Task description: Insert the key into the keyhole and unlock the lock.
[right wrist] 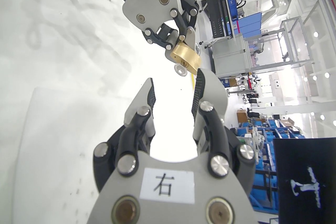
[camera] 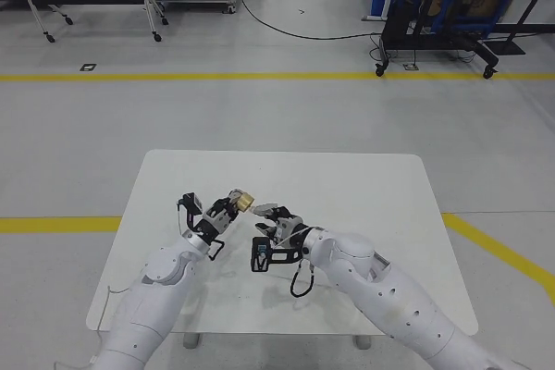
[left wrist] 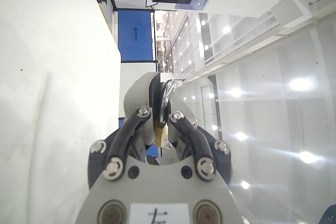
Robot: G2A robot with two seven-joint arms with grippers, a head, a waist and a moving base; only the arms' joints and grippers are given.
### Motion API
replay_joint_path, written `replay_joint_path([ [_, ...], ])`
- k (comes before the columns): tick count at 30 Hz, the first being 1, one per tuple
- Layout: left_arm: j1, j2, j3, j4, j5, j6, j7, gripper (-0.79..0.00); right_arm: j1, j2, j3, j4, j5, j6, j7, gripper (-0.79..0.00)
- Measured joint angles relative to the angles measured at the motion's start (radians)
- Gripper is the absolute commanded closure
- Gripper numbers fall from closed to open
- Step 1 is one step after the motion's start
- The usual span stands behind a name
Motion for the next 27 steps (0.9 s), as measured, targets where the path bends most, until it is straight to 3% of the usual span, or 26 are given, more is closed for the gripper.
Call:
replay_joint_path([
  [5,-0.006,-0.003,0.009,0.006,0.01,0.008,-0.022,0.0,0.027,-0.017,-0.034,0.031,-0.02,0.025,0.022,-0.302],
  [10,-0.014,-0.005,0.012,0.018,0.014,0.008,-0.028,0.0,0.044,-0.032,-0.06,0.041,-0.042,0.032,0.061,-0.114],
  [12,-0.016,-0.006,0.011,0.021,0.015,0.009,-0.03,0.0,0.045,-0.035,-0.063,0.042,-0.043,0.034,0.065,-0.003],
  [21,-0.021,-0.008,0.011,0.021,0.026,-0.018,-0.051,0.0,0.029,-0.04,-0.03,0.057,0.025,0.034,0.04,0.0],
  [27,-0.02,-0.01,0.01,0.024,0.017,-0.042,-0.077,0.0,0.001,-0.037,0.029,0.074,0.144,0.046,-0.054,0.0],
])
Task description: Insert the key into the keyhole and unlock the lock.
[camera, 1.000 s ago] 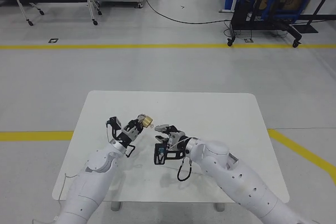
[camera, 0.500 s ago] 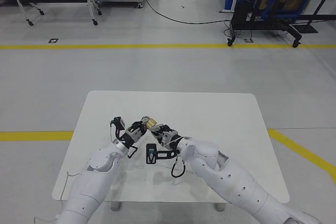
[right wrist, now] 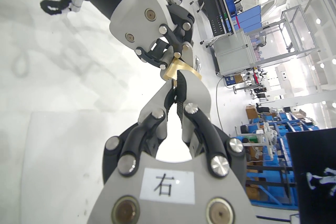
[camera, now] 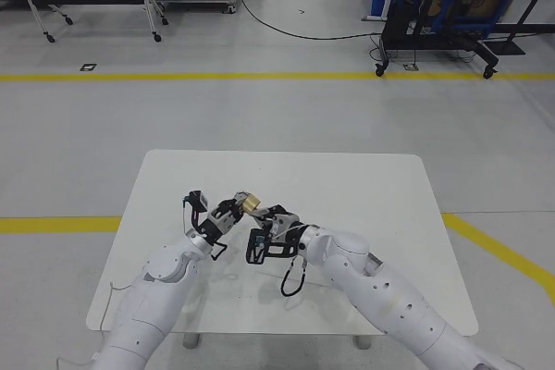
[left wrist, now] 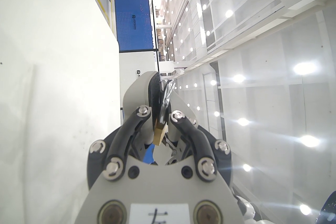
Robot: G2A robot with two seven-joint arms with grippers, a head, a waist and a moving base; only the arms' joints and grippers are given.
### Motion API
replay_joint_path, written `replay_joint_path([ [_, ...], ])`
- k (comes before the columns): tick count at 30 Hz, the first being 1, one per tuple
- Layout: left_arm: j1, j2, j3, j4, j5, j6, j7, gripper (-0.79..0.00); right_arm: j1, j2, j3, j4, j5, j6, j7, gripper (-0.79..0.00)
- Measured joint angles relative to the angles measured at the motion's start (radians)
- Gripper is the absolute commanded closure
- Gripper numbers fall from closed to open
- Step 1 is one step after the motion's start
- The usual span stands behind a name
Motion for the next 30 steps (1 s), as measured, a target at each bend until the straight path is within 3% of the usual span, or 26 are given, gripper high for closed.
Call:
replay_joint_path([
  [3,-0.001,-0.001,-0.001,0.002,0.003,-0.005,-0.002,0.0,-0.015,0.005,0.025,0.006,0.022,-0.001,-0.035,0.0],
  [5,-0.001,-0.001,-0.002,0.003,0.004,-0.008,-0.001,0.0,-0.022,0.007,0.033,0.004,0.021,-0.002,-0.042,-0.191],
  [7,-0.001,-0.002,-0.003,0.004,0.005,-0.009,0.001,0.0,-0.029,0.009,0.037,-0.003,0.007,-0.001,-0.038,-0.132],
  [14,0.0,-0.003,-0.005,0.005,0.005,-0.005,0.004,0.0,-0.042,0.009,0.032,-0.028,-0.032,-0.003,-0.005,-0.194],
  [17,0.001,-0.004,-0.006,0.004,0.006,-0.006,0.004,0.0,-0.039,0.006,0.032,-0.023,-0.025,-0.005,-0.005,-0.182],
  [18,0.001,-0.004,-0.007,0.004,0.007,-0.007,0.003,0.0,-0.038,0.006,0.032,-0.02,-0.023,-0.006,-0.006,-0.166],
  [20,0.001,-0.005,-0.008,0.004,0.007,-0.008,0.001,0.0,-0.037,0.005,0.033,-0.016,-0.02,-0.006,-0.008,-0.031],
  [21,0.001,-0.005,-0.008,0.004,0.006,-0.009,0.0,0.0,-0.037,0.004,0.034,-0.015,-0.018,-0.006,-0.009,0.0],
  [29,0.001,-0.005,-0.013,0.0,0.021,-0.043,-0.016,0.0,-0.042,0.004,0.073,0.024,0.11,-0.042,-0.111,0.0],
  [30,0.002,-0.005,-0.014,0.0,0.022,-0.045,-0.016,0.0,-0.041,0.004,0.078,0.03,0.12,-0.048,-0.116,-0.065],
])
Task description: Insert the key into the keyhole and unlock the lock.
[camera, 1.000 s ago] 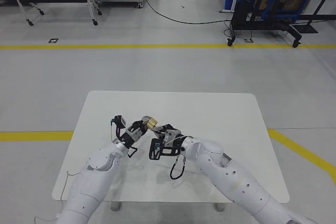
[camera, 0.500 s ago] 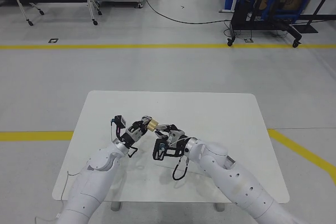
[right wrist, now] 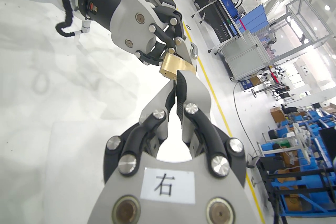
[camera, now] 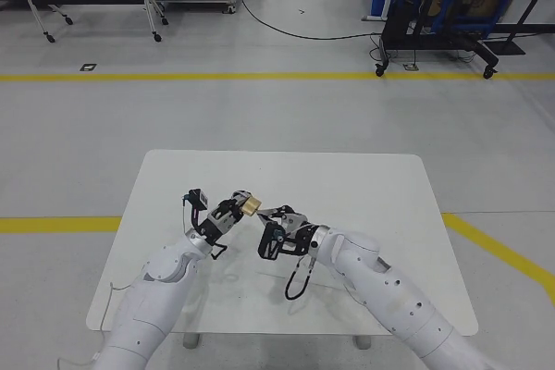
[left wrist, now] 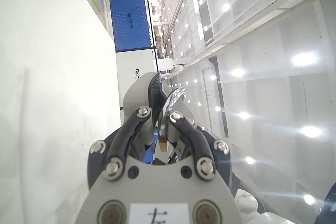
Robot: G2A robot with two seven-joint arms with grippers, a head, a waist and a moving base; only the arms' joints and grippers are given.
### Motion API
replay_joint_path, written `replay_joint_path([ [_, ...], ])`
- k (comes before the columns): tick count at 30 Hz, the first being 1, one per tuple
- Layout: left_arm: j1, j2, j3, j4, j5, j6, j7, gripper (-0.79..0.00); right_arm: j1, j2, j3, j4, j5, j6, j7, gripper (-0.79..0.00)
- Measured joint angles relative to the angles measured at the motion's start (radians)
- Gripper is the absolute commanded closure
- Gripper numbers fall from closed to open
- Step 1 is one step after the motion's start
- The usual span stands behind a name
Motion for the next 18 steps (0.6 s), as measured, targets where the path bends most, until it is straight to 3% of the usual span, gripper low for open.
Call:
replay_joint_path([
  [1,0.001,0.0,-0.001,0.0,-0.001,-0.002,0.001,0.0,0.001,0.0,0.004,0.006,0.009,-0.006,-0.002,-0.228],
  [2,0.001,0.0,-0.001,0.0,-0.002,-0.003,0.001,0.0,0.002,0.0,0.007,0.008,0.014,-0.008,-0.002,-0.302],
  [5,0.001,-0.001,-0.003,0.0,-0.002,-0.004,0.002,0.0,0.002,0.0,0.01,0.01,0.016,-0.01,0.001,-0.388],
  [7,0.001,-0.001,-0.003,0.0,-0.002,-0.004,0.0,0.0,-0.001,0.002,0.018,0.004,0.014,-0.009,-0.002,-0.736],
  [8,0.001,-0.001,-0.004,0.0,0.0,-0.005,0.0,0.0,-0.004,0.004,0.024,0.0,0.012,-0.009,-0.004,-0.785],
  [14,-0.01,0.004,-0.005,0.004,0.071,0.022,-0.009,0.0,-0.071,0.032,0.141,-0.056,0.046,-0.025,-0.045,-0.785],
  [18,-0.017,0.012,0.019,-0.015,0.235,0.038,-0.014,0.0,-0.179,0.063,0.289,-0.14,0.105,-0.031,-0.105,-0.785],
])
